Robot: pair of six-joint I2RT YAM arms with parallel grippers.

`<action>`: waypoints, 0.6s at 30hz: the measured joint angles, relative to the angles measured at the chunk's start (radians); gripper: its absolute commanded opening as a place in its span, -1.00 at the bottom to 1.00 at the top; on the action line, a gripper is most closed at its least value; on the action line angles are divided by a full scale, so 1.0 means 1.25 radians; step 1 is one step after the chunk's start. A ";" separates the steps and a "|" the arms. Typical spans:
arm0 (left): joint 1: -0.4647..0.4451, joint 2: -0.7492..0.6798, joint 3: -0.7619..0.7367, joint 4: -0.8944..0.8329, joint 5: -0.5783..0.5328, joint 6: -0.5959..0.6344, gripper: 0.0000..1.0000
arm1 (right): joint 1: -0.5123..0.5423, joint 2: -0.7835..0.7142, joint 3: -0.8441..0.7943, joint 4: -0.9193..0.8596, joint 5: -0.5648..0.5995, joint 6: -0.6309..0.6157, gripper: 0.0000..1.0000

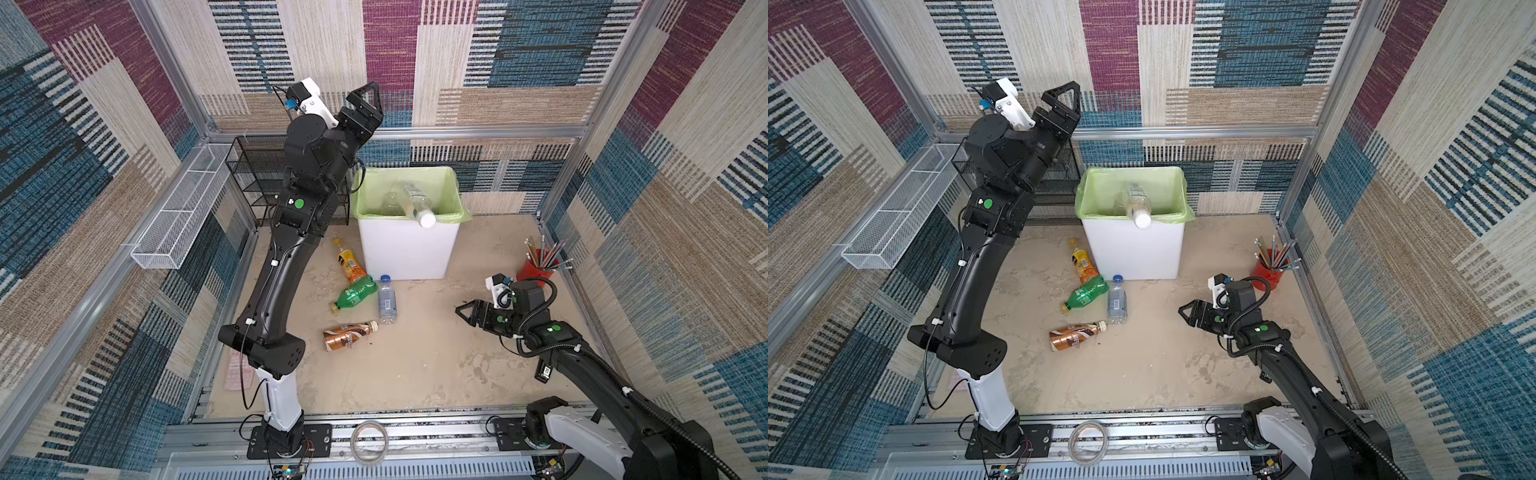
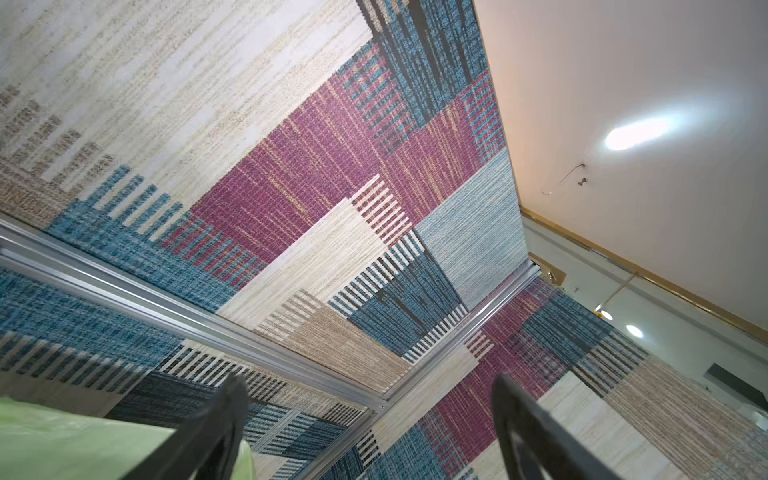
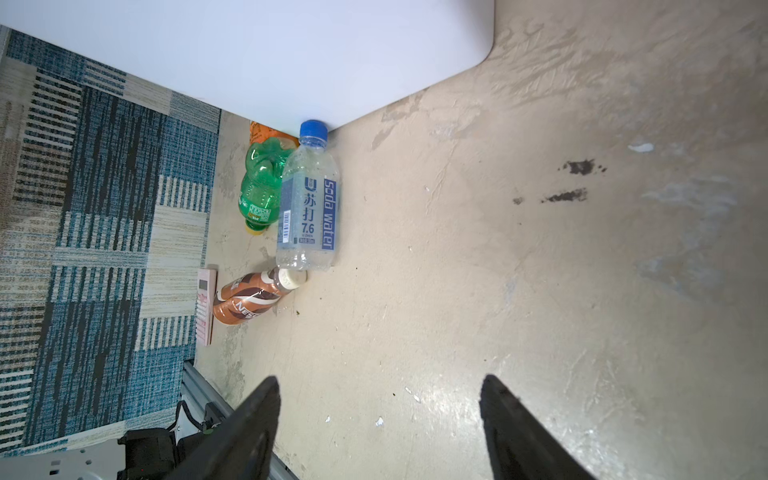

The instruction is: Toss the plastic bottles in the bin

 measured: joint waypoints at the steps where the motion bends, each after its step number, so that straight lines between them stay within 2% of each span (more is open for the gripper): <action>1: 0.002 -0.009 -0.018 -0.002 0.000 -0.001 0.73 | 0.000 0.001 0.000 0.001 0.000 0.000 0.55; 18: 0.013 -0.316 -0.587 0.038 0.042 -0.129 0.62 | 0.001 0.106 0.073 0.103 -0.140 0.093 0.53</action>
